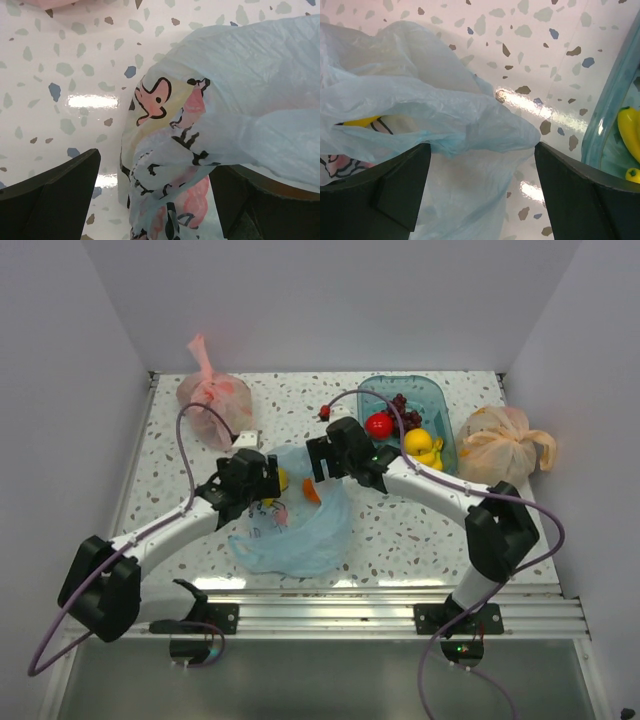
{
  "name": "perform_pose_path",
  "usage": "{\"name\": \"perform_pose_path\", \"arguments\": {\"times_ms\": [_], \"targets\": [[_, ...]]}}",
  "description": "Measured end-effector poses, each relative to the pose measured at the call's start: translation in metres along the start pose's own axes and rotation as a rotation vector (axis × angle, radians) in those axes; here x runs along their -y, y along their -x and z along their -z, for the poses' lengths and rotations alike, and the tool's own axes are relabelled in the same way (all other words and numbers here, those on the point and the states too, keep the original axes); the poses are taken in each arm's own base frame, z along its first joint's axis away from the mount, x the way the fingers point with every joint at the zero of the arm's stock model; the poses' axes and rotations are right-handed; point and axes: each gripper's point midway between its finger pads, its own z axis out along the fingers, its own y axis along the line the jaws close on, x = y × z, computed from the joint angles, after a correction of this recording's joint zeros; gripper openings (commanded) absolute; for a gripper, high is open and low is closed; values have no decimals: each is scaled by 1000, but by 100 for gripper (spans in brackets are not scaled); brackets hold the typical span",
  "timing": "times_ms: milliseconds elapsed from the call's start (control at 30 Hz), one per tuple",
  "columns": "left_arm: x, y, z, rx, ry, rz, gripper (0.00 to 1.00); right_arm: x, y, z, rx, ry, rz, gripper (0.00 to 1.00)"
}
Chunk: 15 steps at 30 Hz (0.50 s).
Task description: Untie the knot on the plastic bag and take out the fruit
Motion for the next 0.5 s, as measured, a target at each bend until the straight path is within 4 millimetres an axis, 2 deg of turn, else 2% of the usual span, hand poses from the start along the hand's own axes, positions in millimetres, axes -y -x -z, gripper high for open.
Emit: {"name": "perform_pose_path", "arguments": {"times_ms": [100, 133, 167, 200, 233, 333, 400, 500], "targets": [[1, -7, -15, -29, 17, -6, 77, -3, -5, -10, -7, 17, -18, 88], [1, -10, -19, -43, 23, -11, 65, -5, -8, -13, -13, 26, -22, 87], [0, -11, -22, -53, 27, -17, 58, -5, -13, -16, -23, 30, -28, 86], [1, -11, -24, -59, 29, -23, 37, -6, -19, -20, -36, 36, -32, 86], [1, -10, -25, -60, 28, -26, 24, -7, -23, -23, -47, 41, -36, 85], [9, 9, -21, -29, 1, -41, 0, -6, -33, -34, -72, 42, -50, 83], [18, 30, -10, 16, -50, -51, 0, -6, -33, -39, -71, 48, -62, 81], [32, 63, 22, 111, -164, -48, 0, -4, -28, -42, -52, 49, -72, 81]]}}
